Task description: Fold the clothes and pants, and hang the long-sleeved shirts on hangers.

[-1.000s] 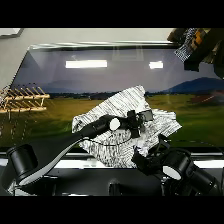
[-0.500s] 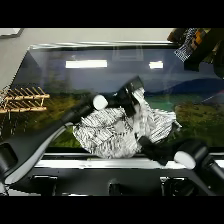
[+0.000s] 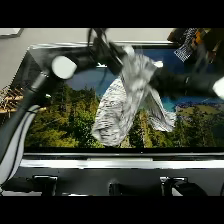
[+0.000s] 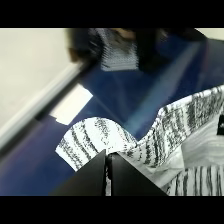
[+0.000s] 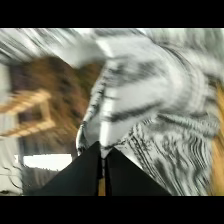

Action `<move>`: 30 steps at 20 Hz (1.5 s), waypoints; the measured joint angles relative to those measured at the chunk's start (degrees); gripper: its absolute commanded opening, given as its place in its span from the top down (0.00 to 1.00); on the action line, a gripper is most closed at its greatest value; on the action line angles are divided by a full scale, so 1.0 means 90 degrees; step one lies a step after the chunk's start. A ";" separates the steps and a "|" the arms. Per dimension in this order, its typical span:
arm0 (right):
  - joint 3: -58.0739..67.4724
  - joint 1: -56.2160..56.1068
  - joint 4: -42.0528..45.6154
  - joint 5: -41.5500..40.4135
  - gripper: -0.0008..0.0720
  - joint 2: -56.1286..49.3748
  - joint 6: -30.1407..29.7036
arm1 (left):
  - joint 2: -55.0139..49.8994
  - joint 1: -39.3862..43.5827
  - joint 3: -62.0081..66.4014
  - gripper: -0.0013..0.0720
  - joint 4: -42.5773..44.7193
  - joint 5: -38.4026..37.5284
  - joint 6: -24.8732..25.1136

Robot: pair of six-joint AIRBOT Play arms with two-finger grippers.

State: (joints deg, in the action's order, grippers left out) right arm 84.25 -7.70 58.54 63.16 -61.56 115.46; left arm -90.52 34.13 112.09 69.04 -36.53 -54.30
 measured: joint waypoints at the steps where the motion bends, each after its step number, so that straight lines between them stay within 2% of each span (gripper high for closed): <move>1: 0.0648 0.0036 -0.0112 0.0002 0.95 -0.0289 -0.0248 | 0.0129 -0.0097 0.0151 0.96 0.0243 0.0002 -0.0119; 6: 0.2926 0.0107 -0.0476 0.0104 0.95 -0.0986 -0.1268 | 0.0981 -0.0512 0.0444 0.96 0.1117 0.0034 -0.0525; 13: 0.3708 0.0112 -0.0566 0.0328 0.95 -0.0585 -0.1972 | 0.2327 -0.0697 0.0505 0.96 0.1324 0.0049 -0.0867; 18: 0.3776 0.0114 -0.0172 0.0223 0.95 -0.0311 -0.2035 | 0.2892 -0.0716 0.0505 0.96 0.1362 -0.0437 -0.1802; 20: 0.3779 0.0151 0.0510 0.0163 0.95 -0.0330 -0.1962 | 0.2992 -0.0746 0.0500 0.96 0.1683 -0.0644 -0.2115; 21: 0.3776 0.0160 0.0716 -0.0005 0.95 -0.0379 -0.1889 | 0.3021 -0.0753 0.0444 0.96 0.1787 -0.0971 -0.2261; 23: 0.3786 0.0112 0.0442 0.0100 0.95 -0.0457 -0.1872 | 0.2973 -0.0714 0.0238 0.96 0.1462 -0.1664 -0.2552; 24: 0.3786 0.0124 0.0607 0.0019 0.95 -0.0532 -0.1836 | 0.3004 -0.0712 0.0160 0.96 0.1481 -0.1770 -0.2679; 28: 0.3786 0.0114 0.0498 0.0121 0.95 -0.0843 -0.1763 | 0.2875 -0.0610 -0.0211 0.96 0.1443 -0.2217 -0.2929; 30: 0.3781 0.0131 0.0571 0.0393 0.95 -0.1003 -0.1722 | 0.2766 -0.0534 -0.0342 0.96 0.1523 -0.2161 -0.2994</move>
State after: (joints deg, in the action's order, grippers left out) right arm 118.28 -6.52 63.68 66.70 -70.59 99.96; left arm -65.63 29.32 109.01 82.74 -55.99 -81.25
